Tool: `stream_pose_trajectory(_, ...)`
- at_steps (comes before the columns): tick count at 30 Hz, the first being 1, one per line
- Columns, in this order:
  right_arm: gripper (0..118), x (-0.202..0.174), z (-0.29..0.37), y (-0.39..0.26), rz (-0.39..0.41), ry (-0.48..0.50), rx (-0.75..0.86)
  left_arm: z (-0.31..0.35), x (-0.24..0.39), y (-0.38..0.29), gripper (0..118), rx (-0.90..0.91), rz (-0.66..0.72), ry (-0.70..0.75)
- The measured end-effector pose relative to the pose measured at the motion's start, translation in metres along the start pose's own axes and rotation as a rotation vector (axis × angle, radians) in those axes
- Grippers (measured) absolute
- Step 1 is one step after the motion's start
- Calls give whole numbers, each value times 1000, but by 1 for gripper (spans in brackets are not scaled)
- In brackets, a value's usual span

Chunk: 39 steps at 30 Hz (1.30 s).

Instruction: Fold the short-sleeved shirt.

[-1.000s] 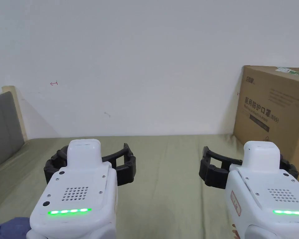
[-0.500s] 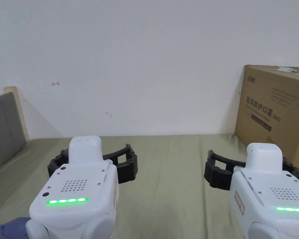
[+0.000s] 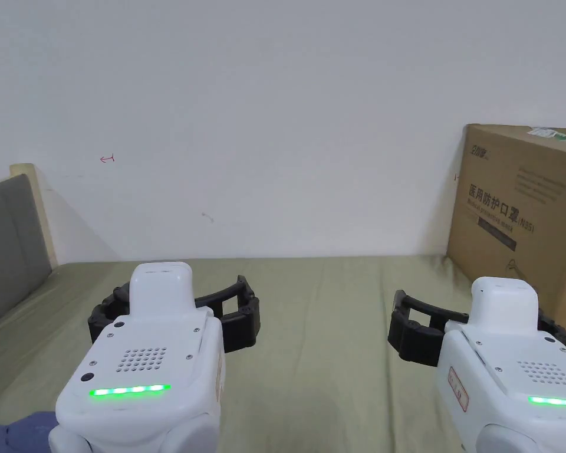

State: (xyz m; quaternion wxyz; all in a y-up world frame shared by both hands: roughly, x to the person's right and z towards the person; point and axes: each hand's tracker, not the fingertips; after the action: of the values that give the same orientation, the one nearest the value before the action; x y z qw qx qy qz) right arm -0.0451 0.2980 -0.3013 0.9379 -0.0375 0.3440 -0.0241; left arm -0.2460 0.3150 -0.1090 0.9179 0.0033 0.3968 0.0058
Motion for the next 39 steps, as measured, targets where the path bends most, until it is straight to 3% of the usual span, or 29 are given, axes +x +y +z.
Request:
stream_pose_trajectory(12,117,5,-1,-2,-28,-19,-24,2,2,-3,112,-3,-9,-1)
stream_pose_trajectory(26,115,1,3,-5,4,-5,-11,3,4,-6,111,-15,-49,-8)
stream_pose_trajectory(27,107,1,3,-5,1,-2,-13,3,4,-6,107,-15,-52,-11)
stream_pose_trajectory(28,61,2,4,-6,0,0,-14,4,4,-7,84,-14,-57,-13)
stream_pose_trajectory(29,0,2,7,-6,-3,11,-7,7,5,-7,46,-9,-78,-3)
stream_pose_trajectory(30,0,0,6,-5,4,42,-9,8,7,-7,0,-2,-112,23)
stream_pose_trajectory(32,0,1,-2,-15,31,-35,-55,4,8,-10,0,-55,-178,61)
stream_pose_trajectory(34,0,8,-3,-18,-8,27,-66,6,5,-14,0,-45,-100,-7)
stream_pose_trajectory(36,0,9,-4,-27,10,-24,-63,4,3,-15,0,-51,-93,-3)
stream_pose_trajectory(39,0,15,-3,-23,-10,-16,-75,3,2,-19,0,-62,-76,-16)
